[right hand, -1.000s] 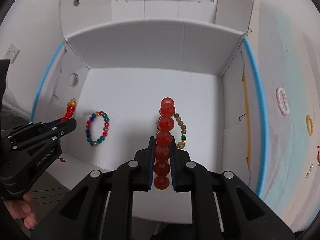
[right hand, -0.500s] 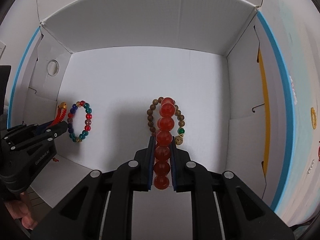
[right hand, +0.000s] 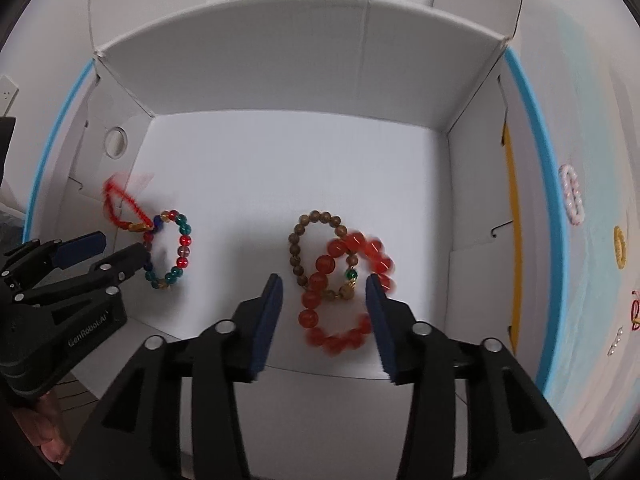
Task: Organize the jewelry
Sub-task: 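Open both tools to release the red bracelets into the box, then withdraw both tools from the box toward the bed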
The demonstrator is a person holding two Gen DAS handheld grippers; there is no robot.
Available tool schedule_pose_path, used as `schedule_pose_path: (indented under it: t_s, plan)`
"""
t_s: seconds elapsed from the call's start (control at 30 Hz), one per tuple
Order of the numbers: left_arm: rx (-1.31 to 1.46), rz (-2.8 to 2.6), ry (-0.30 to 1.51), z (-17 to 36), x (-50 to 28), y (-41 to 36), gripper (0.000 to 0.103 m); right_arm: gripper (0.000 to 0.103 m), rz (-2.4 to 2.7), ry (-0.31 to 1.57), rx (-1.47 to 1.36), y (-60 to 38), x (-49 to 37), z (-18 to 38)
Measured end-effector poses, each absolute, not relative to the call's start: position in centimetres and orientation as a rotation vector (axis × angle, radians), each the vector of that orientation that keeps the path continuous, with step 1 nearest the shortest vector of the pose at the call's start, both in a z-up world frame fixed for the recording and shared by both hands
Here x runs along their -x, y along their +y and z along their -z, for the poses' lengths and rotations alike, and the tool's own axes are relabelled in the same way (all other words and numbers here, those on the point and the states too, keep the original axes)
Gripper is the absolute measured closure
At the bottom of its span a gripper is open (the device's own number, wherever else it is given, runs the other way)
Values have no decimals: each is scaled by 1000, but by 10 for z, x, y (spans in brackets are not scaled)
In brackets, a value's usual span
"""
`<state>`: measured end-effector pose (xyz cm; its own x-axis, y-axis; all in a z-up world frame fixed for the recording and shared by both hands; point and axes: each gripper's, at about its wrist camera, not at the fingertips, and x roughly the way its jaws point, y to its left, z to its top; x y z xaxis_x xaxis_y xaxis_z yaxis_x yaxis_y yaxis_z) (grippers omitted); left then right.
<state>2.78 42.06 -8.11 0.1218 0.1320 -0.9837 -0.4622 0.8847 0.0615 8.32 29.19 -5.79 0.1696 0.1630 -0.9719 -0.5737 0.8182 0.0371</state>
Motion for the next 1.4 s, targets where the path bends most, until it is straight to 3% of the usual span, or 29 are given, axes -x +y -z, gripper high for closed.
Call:
schedule_pose_path:
  t_s: [0.1,0.17,0.43,0.77,1.4]
  plan:
    - [282,-439,1338,66,-26,414,39,42,-554,1273,370,288,-80,45]
    - [259,-465,1310,56,-23,410,19,34,-563,1246,359,284,-78,35]
    - [253,-528,1201,18,-13,413,9,12,-572,1165,336,264,-80,3]
    - [274,-511,1126,1,-6,397,6,8,-551,1062,299,228,-77,-37]
    - [144,-319,1054,-36,-63,257,6,8,-389,981,190,78,-97,-78]
